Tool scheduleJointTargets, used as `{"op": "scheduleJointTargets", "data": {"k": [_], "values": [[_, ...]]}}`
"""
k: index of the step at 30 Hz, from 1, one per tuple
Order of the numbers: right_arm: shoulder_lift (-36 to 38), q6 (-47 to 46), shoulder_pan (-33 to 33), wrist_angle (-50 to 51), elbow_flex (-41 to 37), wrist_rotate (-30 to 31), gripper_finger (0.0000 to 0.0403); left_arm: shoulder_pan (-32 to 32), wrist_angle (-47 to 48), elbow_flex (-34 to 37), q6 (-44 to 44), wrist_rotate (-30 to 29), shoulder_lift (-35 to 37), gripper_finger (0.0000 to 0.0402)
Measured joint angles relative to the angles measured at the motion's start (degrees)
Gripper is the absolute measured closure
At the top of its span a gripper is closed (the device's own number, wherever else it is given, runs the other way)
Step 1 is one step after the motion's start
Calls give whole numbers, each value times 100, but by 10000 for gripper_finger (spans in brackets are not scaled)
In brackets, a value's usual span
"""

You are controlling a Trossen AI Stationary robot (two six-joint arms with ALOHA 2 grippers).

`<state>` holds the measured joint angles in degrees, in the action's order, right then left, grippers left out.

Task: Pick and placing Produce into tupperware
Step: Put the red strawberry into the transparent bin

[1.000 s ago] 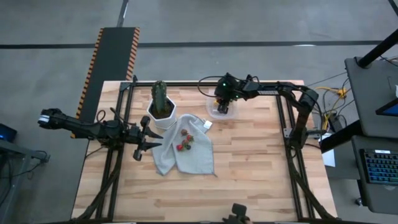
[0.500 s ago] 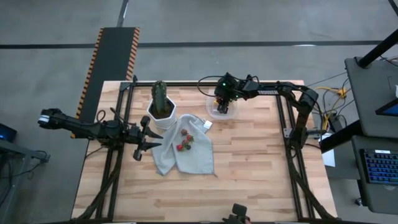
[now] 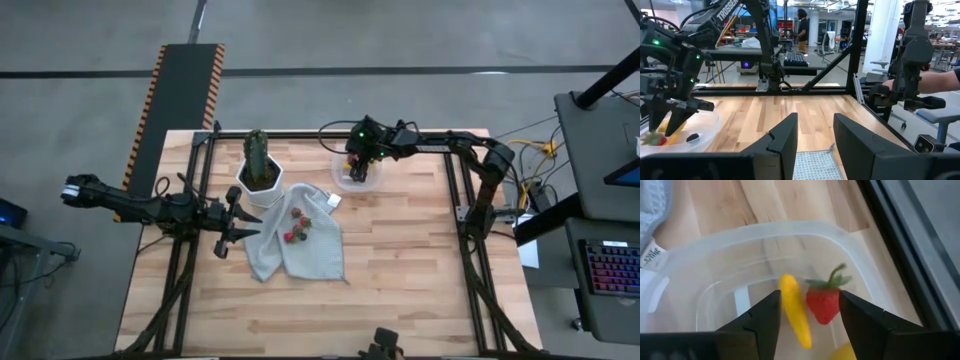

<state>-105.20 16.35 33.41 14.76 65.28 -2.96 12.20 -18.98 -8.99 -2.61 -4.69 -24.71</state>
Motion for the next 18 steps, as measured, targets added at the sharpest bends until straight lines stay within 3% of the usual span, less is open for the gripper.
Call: {"op": "scheduleJointTargets", "data": {"k": [9,18], "values": [[630,-225,-9,123,-4,-260,209,-2,2,0,0,0,0,288],[1777,-744,-302,-213,-434,-2468,219,0,0,0,-2,0,-7,288]]}}
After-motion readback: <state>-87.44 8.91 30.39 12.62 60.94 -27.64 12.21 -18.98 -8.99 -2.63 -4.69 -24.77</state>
